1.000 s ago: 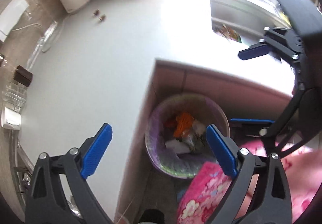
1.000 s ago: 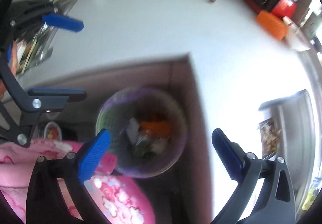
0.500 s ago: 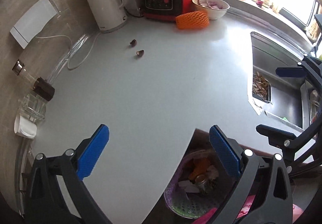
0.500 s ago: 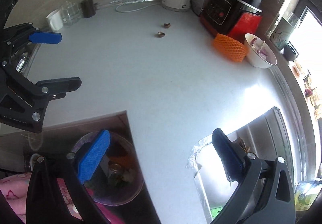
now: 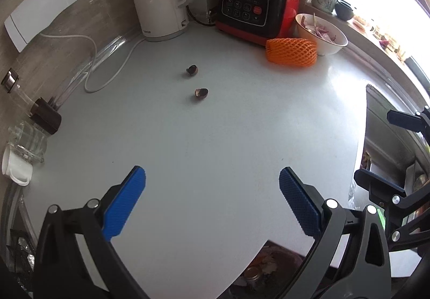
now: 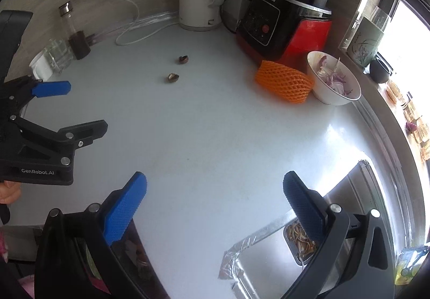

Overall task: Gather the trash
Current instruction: 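Move the right tool to the orange foam net and close on it, then lift the foam net with the right tool while the left tool grasps a chestnut shell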

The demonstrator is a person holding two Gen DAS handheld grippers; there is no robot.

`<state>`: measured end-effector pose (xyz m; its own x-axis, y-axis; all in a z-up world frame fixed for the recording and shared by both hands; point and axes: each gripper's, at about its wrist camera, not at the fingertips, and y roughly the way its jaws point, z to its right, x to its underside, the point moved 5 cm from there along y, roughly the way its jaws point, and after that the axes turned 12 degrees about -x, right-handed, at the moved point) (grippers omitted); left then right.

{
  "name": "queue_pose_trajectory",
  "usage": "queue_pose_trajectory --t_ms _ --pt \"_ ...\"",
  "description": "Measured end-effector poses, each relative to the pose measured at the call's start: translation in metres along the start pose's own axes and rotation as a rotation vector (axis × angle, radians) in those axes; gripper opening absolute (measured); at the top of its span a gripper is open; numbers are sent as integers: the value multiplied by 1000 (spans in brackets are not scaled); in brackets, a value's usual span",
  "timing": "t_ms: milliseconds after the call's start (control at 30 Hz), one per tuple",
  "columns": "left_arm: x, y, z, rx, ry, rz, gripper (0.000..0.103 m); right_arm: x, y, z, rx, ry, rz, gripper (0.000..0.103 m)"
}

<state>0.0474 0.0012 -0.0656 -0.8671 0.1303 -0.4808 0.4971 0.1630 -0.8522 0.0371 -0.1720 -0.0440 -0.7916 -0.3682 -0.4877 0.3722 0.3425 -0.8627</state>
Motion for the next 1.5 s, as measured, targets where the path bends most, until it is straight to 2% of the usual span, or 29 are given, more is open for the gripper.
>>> queue_pose_trajectory --t_ms 267,467,600,867,1200,1267,1333,1367,1433,1467,1500 --pt "-45 60 -5 3 -74 -30 95 -35 25 35 32 55 45 101" --pt "-63 96 0 42 -118 -62 95 -56 50 80 85 125 70 101" --pt "-70 115 7 39 -121 -87 95 -70 74 110 119 169 69 101" --pt "-77 136 10 43 -132 -103 95 -87 122 149 84 312 91 101" --pt "-79 152 6 33 -153 -125 95 -104 151 160 144 307 136 101" --pt "-79 154 7 33 -149 -129 95 -105 155 162 131 297 135 93" --pt "-79 156 8 29 -146 -132 95 -106 159 164 103 297 126 73" --pt "-79 157 8 29 -144 -133 95 -105 160 165 95 299 122 69" --pt "-80 158 9 26 -140 -132 95 -103 160 164 83 293 117 48" --pt "-80 159 11 26 -138 -131 95 -102 160 164 78 290 114 43" --pt "-80 159 12 27 -135 -129 95 -101 159 163 75 284 112 34"
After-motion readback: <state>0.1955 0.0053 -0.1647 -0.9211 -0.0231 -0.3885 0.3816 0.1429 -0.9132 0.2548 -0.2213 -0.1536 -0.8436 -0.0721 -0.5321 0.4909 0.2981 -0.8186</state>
